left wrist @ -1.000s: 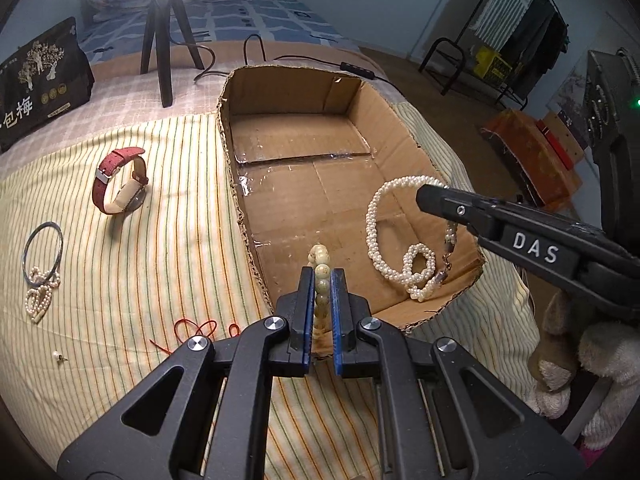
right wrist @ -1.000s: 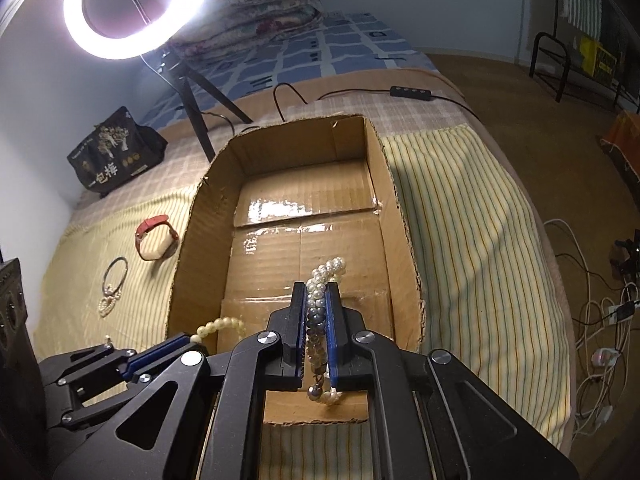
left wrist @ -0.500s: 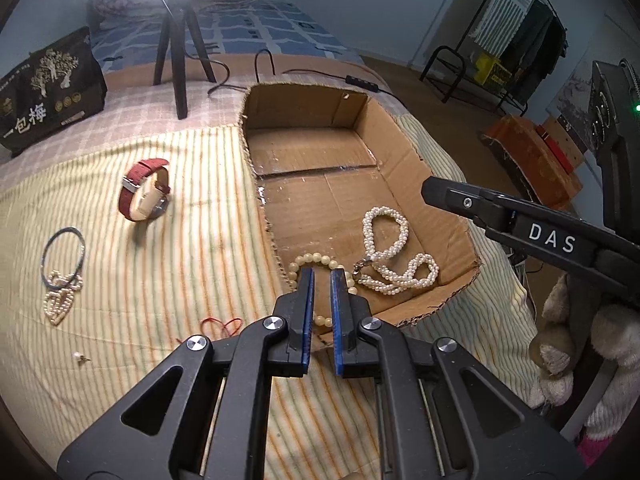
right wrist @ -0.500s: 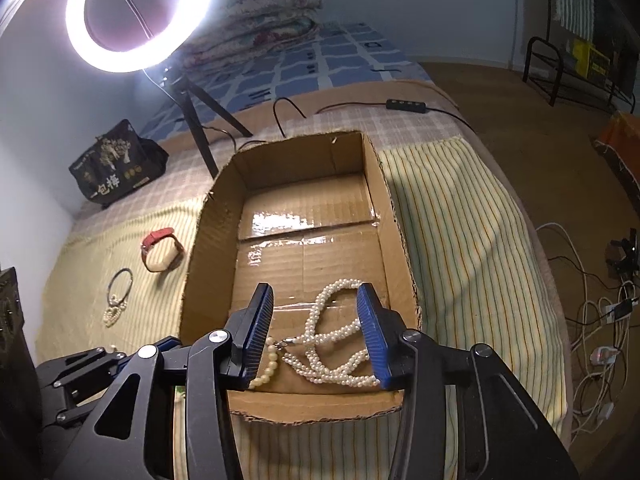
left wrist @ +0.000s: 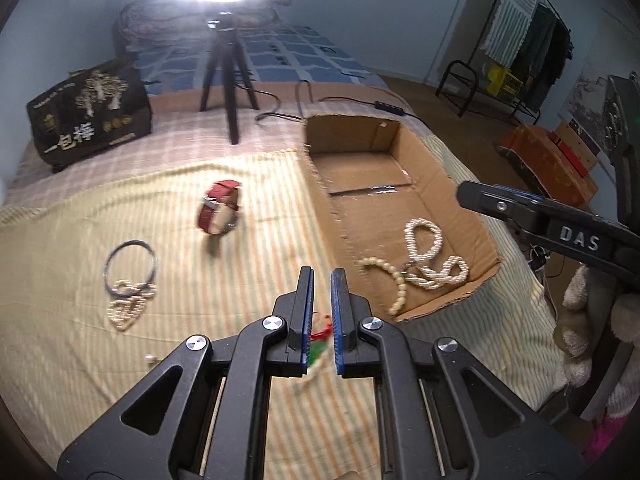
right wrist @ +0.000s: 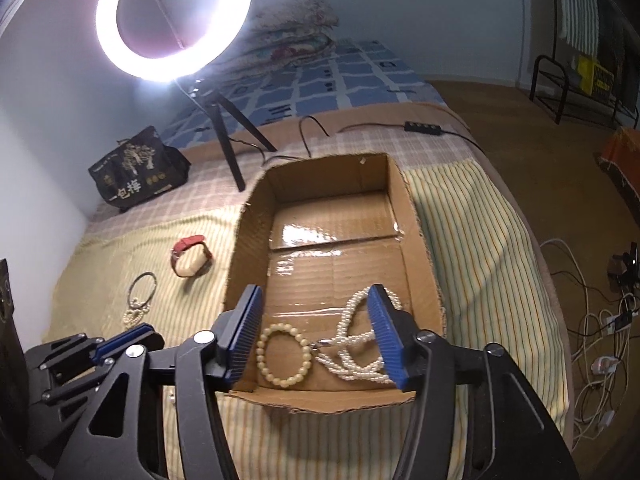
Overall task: Organize jewelry
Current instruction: 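Open the right tool to drop the necklace while the left tool releases the bracelet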
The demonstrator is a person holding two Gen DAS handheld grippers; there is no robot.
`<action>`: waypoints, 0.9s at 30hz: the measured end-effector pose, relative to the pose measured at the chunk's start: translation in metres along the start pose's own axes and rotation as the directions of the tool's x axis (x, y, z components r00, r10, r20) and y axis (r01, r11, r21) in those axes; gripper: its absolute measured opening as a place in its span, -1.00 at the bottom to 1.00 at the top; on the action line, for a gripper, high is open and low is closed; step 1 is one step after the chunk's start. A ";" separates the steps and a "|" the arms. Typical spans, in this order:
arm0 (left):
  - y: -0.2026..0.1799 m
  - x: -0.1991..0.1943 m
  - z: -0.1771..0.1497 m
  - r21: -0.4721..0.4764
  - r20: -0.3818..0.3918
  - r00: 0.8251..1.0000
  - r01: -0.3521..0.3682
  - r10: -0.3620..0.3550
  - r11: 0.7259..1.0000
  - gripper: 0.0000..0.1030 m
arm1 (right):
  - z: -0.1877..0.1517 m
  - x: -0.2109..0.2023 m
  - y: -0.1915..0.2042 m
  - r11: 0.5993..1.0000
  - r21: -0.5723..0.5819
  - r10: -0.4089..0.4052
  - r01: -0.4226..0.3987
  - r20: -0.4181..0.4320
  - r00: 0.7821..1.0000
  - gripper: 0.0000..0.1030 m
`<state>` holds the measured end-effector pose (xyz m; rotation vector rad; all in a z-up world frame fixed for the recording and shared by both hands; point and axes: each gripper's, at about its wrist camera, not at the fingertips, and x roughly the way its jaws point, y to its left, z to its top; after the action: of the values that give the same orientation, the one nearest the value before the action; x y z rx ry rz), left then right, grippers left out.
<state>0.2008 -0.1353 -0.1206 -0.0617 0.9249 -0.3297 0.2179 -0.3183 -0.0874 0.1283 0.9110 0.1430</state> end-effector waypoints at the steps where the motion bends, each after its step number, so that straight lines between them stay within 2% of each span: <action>1: 0.007 -0.004 0.000 -0.007 0.006 1.000 -0.008 0.008 1.000 -0.65 | 0.000 -0.001 0.004 1.000 -0.009 0.001 -0.001 0.006 1.000 0.12; 2: 0.013 -0.007 -0.001 -0.015 0.014 1.000 -0.011 0.011 1.000 -0.45 | -0.001 -0.002 0.008 1.000 -0.015 0.003 -0.003 0.009 1.000 0.18; 4: 0.023 -0.015 -0.002 -0.027 0.031 0.999 -0.018 0.019 0.999 -0.37 | -0.003 -0.004 0.016 1.000 -0.024 0.011 -0.010 0.015 1.000 0.22; 10: 0.067 -0.037 -0.006 -0.079 0.064 0.996 -0.057 0.062 0.995 -0.37 | -0.008 -0.008 0.037 0.997 -0.058 0.042 -0.040 0.020 0.999 0.23; 15: 0.099 -0.047 -0.016 -0.122 0.064 0.993 -0.088 0.096 0.989 -0.37 | -0.017 -0.011 0.057 0.992 -0.078 0.099 -0.097 0.026 0.995 0.23; 19: 0.127 -0.053 -0.028 -0.153 0.053 0.992 -0.105 0.114 0.983 -0.37 | -0.025 -0.009 0.077 0.983 -0.127 0.135 -0.135 -0.008 0.991 0.23; 27: 0.161 -0.047 -0.055 -0.188 0.004 0.995 -0.093 0.096 0.978 -0.37 | -0.058 0.006 0.115 0.950 -0.234 0.183 -0.209 -0.128 0.975 0.23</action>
<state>0.1721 0.0360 -0.1487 -0.1923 0.9411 -0.1530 0.1677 -0.2014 -0.1075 -0.0204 0.9763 0.4504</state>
